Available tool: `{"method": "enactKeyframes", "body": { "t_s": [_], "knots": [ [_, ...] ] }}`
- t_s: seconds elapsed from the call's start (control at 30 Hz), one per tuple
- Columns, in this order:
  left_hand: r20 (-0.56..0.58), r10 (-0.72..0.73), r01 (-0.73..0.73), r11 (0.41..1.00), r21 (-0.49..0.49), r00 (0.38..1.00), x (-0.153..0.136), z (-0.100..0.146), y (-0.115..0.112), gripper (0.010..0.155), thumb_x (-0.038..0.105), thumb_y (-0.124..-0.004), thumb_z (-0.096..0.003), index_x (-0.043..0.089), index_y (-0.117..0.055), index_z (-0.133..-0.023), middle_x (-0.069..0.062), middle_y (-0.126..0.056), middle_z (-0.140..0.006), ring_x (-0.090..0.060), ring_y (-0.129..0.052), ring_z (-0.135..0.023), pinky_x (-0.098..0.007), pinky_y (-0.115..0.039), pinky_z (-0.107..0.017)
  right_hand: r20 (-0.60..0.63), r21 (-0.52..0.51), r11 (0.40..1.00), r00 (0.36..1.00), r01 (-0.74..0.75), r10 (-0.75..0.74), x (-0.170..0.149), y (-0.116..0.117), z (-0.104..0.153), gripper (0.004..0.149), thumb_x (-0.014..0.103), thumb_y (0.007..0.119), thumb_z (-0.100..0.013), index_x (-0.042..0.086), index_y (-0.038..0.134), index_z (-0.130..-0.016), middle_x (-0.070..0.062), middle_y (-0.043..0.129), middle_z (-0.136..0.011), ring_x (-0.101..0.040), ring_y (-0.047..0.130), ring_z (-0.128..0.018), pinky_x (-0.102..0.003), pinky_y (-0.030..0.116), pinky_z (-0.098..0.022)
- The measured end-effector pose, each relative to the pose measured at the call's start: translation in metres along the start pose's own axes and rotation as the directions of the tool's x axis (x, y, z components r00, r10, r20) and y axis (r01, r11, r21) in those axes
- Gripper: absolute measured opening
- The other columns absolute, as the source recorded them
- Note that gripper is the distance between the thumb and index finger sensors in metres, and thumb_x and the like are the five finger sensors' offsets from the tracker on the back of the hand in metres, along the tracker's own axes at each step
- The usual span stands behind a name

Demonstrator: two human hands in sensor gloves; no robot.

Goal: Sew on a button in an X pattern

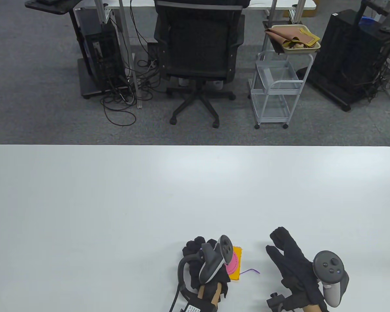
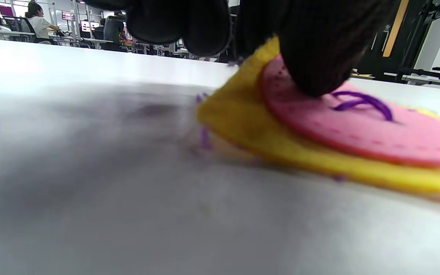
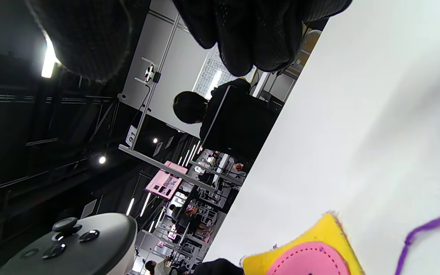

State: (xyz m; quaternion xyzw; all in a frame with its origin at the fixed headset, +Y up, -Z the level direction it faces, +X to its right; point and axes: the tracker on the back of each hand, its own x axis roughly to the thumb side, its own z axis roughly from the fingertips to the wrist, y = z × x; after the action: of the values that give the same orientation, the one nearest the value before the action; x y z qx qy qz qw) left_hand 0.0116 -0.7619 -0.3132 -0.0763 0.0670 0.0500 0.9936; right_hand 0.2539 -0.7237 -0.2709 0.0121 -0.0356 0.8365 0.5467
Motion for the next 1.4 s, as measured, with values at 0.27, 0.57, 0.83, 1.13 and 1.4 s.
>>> {"method": "enactKeyframes", "body": {
  "t_s": [0.27, 0.57, 0.83, 1.13, 1.4],
  "knots": [
    [-0.007, -0.017, 0.016, 0.999, -0.031, 1.0, -0.002, -0.001, -0.001, 0.065, 0.045, -0.085, -0.0448, 0.013, -0.063, -0.097, -0.021, -0.057, -0.102, -0.048, -0.058, -0.092, -0.066, -0.046, -0.065, 0.002, -0.006, 0.999, 0.999, -0.032, 0.032, 0.001, 0.002, 0.0, 0.08, 0.055, 0.072, -0.048, 0.015, 0.038, -0.109, -0.015, 0.05, -0.114, -0.038, 0.055, -0.104, -0.056, 0.035, -0.081],
    [0.009, 0.187, -0.187, 0.98, 0.065, 0.982, -0.02, 0.009, 0.034, 0.07, 0.045, -0.079, -0.0474, 0.01, -0.058, -0.104, -0.022, -0.059, -0.104, -0.05, -0.058, -0.093, -0.066, -0.046, -0.066, 0.032, -0.016, 0.998, 0.997, -0.065, 0.066, 0.015, 0.0, 0.002, 0.081, 0.055, 0.072, -0.048, 0.015, 0.038, -0.11, -0.017, 0.041, -0.116, -0.042, 0.048, -0.106, -0.059, 0.032, -0.079],
    [0.11, 0.39, -0.404, 0.901, 0.159, 0.914, -0.039, 0.034, 0.088, 0.073, 0.045, -0.081, -0.0471, 0.009, -0.057, -0.106, -0.021, -0.059, -0.105, -0.05, -0.058, -0.094, -0.066, -0.047, -0.067, 0.069, -0.011, 0.988, 0.986, -0.154, 0.154, 0.044, -0.003, -0.001, 0.083, 0.056, 0.072, -0.048, 0.016, 0.035, -0.111, -0.017, 0.035, -0.118, -0.043, 0.043, -0.108, -0.062, 0.032, -0.079],
    [0.343, 0.512, -0.585, 0.795, 0.158, 0.788, -0.053, 0.061, 0.106, 0.084, 0.048, -0.082, -0.0465, 0.009, -0.044, -0.111, -0.02, -0.051, -0.112, -0.047, -0.057, -0.099, -0.063, -0.049, -0.07, 0.147, -0.024, 0.969, 0.958, -0.246, 0.247, 0.063, -0.009, 0.004, 0.09, 0.059, 0.074, -0.047, 0.017, 0.028, -0.112, -0.02, 0.026, -0.12, -0.046, 0.039, -0.109, -0.065, 0.037, -0.079],
    [0.569, 0.512, -0.679, 0.724, 0.117, 0.644, -0.061, 0.069, 0.085, 0.086, 0.052, -0.081, -0.0454, 0.014, -0.041, -0.111, -0.014, -0.049, -0.114, -0.044, -0.057, -0.102, -0.06, -0.05, -0.072, 0.184, -0.042, 0.958, 0.94, -0.284, 0.287, 0.037, 0.0, 0.008, 0.095, 0.062, 0.073, -0.044, 0.016, 0.026, -0.112, -0.021, 0.027, -0.12, -0.048, 0.041, -0.109, -0.064, 0.041, -0.08]
  ]
}}
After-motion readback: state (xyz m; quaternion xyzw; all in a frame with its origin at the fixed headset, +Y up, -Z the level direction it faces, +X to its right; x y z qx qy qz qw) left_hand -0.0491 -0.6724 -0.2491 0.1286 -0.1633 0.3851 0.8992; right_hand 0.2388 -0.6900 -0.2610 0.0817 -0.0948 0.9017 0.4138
